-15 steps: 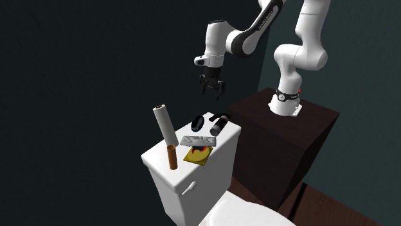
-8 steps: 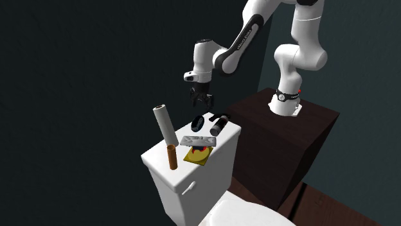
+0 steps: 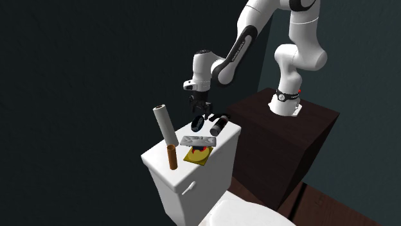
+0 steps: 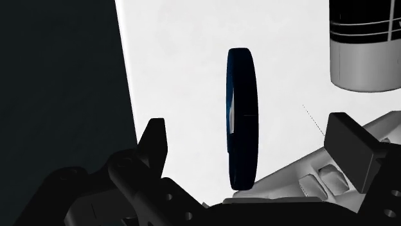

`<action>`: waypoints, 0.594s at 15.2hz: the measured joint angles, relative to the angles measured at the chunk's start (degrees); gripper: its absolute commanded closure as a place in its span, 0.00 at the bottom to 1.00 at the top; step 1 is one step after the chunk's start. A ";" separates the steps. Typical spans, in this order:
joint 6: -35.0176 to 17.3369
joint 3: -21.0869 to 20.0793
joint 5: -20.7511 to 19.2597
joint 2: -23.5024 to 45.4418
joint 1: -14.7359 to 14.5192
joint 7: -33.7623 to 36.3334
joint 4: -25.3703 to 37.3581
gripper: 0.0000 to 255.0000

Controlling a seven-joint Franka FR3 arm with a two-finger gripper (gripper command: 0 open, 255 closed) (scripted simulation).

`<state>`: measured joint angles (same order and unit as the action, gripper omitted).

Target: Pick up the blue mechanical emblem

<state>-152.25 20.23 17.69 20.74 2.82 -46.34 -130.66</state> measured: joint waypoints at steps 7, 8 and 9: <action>-0.37 -0.25 0.31 0.37 0.08 -0.14 0.02 1.00; -0.37 -0.25 0.31 0.37 0.08 -0.14 0.01 1.00; -0.38 -0.25 0.31 0.36 0.08 -0.15 0.01 1.00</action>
<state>-152.63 19.98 18.00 21.10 2.90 -46.48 -130.65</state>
